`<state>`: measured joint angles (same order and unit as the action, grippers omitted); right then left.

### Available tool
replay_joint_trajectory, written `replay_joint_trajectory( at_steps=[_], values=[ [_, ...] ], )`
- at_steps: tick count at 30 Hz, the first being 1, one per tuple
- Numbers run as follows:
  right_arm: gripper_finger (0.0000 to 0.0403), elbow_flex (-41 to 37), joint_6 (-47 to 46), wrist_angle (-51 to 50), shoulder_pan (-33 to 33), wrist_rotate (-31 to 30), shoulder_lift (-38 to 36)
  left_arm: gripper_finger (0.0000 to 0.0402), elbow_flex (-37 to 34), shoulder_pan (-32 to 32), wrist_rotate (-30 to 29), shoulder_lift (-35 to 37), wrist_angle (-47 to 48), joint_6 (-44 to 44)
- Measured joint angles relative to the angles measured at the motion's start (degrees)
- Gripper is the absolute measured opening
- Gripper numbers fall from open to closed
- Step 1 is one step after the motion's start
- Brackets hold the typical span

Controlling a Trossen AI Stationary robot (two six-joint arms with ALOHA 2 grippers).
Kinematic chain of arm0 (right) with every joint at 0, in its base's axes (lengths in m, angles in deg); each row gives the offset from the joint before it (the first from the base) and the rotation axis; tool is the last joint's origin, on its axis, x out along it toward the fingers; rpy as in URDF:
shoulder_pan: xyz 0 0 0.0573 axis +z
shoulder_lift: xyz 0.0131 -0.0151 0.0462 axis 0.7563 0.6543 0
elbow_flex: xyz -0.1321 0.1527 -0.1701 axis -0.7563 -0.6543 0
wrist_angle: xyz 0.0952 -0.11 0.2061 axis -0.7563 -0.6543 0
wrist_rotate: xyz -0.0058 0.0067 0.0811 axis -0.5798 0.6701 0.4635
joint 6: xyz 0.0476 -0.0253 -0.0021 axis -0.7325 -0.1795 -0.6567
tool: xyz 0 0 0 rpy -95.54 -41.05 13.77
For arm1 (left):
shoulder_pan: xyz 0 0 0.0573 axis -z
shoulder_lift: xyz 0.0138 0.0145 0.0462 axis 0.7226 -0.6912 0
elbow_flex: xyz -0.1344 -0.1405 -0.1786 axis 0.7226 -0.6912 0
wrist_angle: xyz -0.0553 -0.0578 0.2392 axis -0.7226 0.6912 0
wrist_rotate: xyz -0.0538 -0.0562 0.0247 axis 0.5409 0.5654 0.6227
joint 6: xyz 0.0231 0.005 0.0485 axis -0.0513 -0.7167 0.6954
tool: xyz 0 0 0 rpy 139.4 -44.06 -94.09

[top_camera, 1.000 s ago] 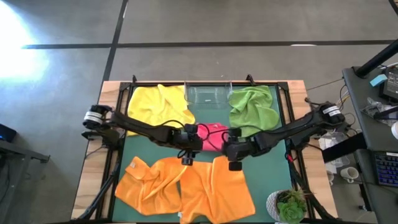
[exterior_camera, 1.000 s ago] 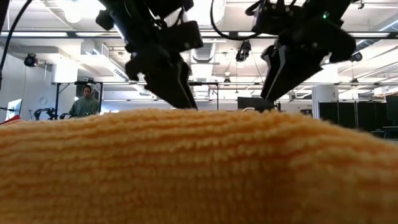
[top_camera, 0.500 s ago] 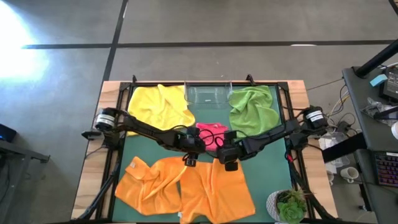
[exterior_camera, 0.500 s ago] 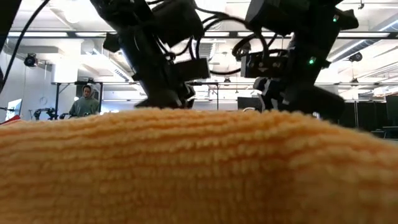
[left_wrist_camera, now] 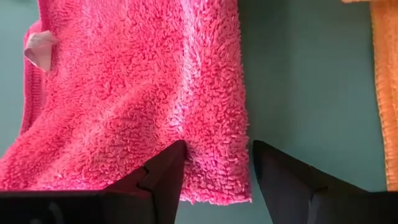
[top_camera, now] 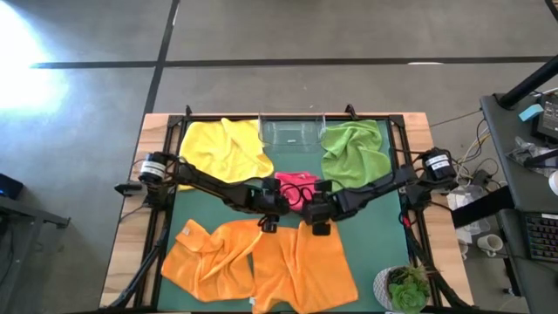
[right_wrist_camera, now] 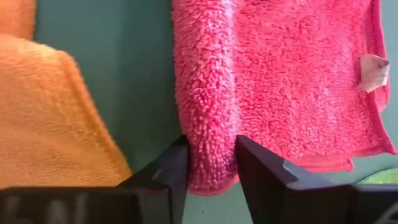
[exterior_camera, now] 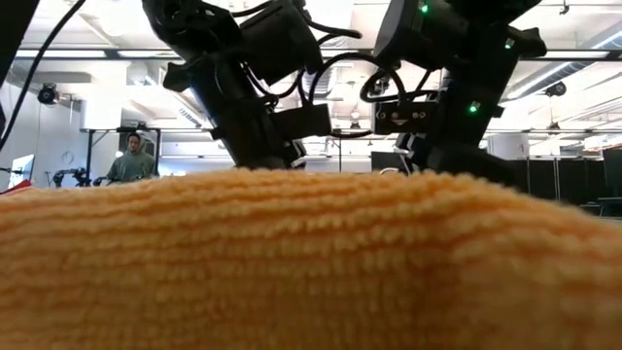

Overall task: Fold microfiber towels
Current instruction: Put the pink microfiber towel into the transparent bin

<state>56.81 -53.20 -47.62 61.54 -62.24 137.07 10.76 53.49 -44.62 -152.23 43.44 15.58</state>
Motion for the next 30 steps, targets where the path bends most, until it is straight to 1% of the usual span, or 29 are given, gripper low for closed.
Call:
replay_joint_trajectory(
  at_steps=[3, 6, 9, 11, 14, 16, 19, 26, 30],
  values=[
    [0.0083, 0.0, -0.4, 0.0, -0.1, 0.8, 0.0, 0.0142, -0.1, -0.2, -0.8, -0.1, -0.7, 0.0],
    [0.0050, 0.0, -0.8, 0.1, -0.1, 1.3, 0.0, 0.0090, -0.1, -0.2, -1.2, -0.2, -0.5, 0.0],
    [0.0020, 0.0, -2.6, 0.2, -0.1, 4.6, 0.0, 0.0029, -0.2, -0.3, -1.4, -0.2, -0.2, 0.0],
    [0.0012, 0.5, -4.6, -0.1, -0.1, 6.3, 0.0, 0.0009, -0.2, -0.3, -1.4, -0.2, -0.2, 0.0],
    [0.0010, 2.3, -7.3, -0.9, 0.1, 6.9, -0.1, 0.0011, 0.1, -0.2, -1.2, 0.1, 0.4, 0.0],
    [0.0010, 4.0, -8.7, -2.1, 0.1, 6.9, -0.1, 0.0012, 0.2, -0.1, 0.0, 0.9, 1.2, 0.0],
    [0.0009, 7.3, -9.9, -6.5, 0.1, 6.9, -0.1, 0.0012, 1.0, 0.1, 1.0, 3.4, 2.7, 0.0],
    [0.0009, 16.1, -11.9, -15.3, 1.2, 6.5, -0.8, 0.0012, 1.1, 0.1, 0.8, 13.4, 8.7, 0.5],
    [0.0009, 21.7, -12.8, -19.5, 1.6, 3.4, -1.5, 0.0012, 1.1, 0.1, 0.7, 19.2, 11.1, 2.3]
  ],
)
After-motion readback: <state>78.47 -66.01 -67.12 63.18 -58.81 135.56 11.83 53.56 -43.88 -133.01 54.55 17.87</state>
